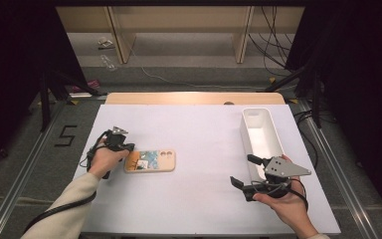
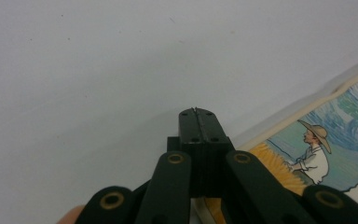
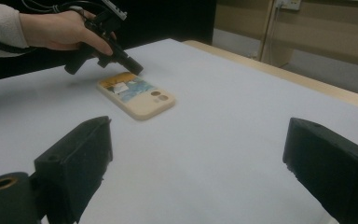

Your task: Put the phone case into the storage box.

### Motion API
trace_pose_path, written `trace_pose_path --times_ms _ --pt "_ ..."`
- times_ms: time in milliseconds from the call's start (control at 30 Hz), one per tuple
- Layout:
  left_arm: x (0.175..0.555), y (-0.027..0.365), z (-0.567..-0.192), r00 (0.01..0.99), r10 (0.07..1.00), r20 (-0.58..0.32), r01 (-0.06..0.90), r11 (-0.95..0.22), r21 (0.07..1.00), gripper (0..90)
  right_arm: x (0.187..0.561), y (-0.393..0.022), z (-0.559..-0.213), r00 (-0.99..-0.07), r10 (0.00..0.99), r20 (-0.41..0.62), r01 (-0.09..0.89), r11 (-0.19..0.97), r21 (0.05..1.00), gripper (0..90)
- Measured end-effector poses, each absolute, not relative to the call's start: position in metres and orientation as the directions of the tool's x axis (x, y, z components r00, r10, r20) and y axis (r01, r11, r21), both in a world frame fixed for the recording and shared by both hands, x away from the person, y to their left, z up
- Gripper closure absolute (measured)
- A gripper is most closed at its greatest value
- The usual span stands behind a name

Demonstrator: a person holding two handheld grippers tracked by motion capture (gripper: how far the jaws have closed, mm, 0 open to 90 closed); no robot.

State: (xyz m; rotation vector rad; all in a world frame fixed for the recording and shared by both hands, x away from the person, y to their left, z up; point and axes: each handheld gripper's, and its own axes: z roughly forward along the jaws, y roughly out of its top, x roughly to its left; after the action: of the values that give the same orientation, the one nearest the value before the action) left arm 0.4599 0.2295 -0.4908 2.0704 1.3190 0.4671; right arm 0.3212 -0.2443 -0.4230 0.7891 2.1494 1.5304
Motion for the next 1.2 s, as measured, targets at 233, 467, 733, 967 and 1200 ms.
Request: trace_pose_path --times_ms 233,467,733,967,1200 --pt "0.44 0.23 -0.487 0.472 0.882 -0.015 0.685 -0.356 0.636 89.8 0.321 -0.245 -0.422 -0.765 0.643 0.012 0.219 0.243 0.945 9.2" --pt "0.421 0.228 -0.485 0.507 0.862 -0.001 0.679 -0.399 0.616 89.8 0.321 -0.245 -0.422 -0.764 0.645 0.012 0.221 0.244 0.944 9.5" --pt "0.397 0.223 -0.482 0.558 0.829 0.026 0.669 -0.468 0.578 89.7 0.32 -0.244 -0.422 -0.763 0.646 0.011 0.221 0.245 0.944 10.0" --pt "0.381 0.22 -0.48 0.597 0.802 0.034 0.656 -0.512 0.555 89.7 0.32 -0.244 -0.422 -0.763 0.646 0.012 0.221 0.244 0.944 10.0" --pt "0.371 0.219 -0.479 0.616 0.787 0.038 0.649 -0.535 0.541 89.7 0.32 -0.244 -0.422 -0.764 0.645 0.011 0.222 0.247 0.943 10.2"
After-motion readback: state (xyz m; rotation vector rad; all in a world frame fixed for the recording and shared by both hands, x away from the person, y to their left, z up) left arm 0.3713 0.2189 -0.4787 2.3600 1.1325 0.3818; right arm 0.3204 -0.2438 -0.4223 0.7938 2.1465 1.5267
